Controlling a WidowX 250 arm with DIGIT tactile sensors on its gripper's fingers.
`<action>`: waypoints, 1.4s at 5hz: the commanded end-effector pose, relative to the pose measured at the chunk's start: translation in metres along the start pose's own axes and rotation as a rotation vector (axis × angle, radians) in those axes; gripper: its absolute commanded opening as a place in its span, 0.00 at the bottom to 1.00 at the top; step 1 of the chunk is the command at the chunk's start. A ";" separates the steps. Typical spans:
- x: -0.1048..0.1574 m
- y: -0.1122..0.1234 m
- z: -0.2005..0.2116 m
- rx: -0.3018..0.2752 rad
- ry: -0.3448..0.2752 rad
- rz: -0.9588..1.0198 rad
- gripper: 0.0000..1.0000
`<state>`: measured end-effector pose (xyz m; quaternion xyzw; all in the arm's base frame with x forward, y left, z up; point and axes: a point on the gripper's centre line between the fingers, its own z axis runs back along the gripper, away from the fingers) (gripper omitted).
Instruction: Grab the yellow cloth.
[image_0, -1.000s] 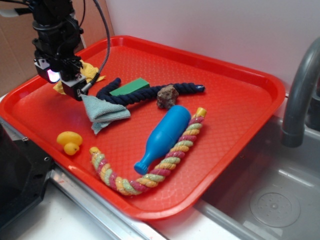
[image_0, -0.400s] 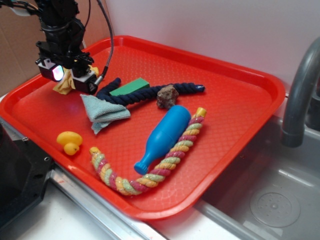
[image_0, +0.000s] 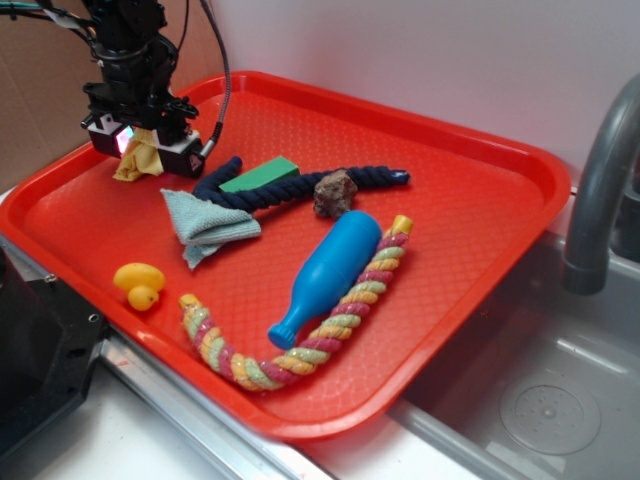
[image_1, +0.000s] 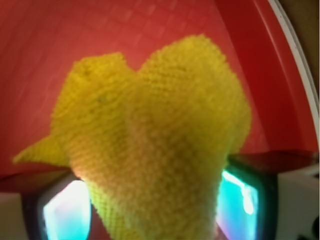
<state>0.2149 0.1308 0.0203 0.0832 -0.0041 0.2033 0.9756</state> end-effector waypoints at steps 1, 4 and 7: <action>0.001 0.007 0.005 0.009 -0.008 -0.018 0.00; -0.056 -0.034 0.136 -0.058 -0.083 -0.165 0.00; -0.043 -0.090 0.184 -0.174 -0.100 -0.411 0.00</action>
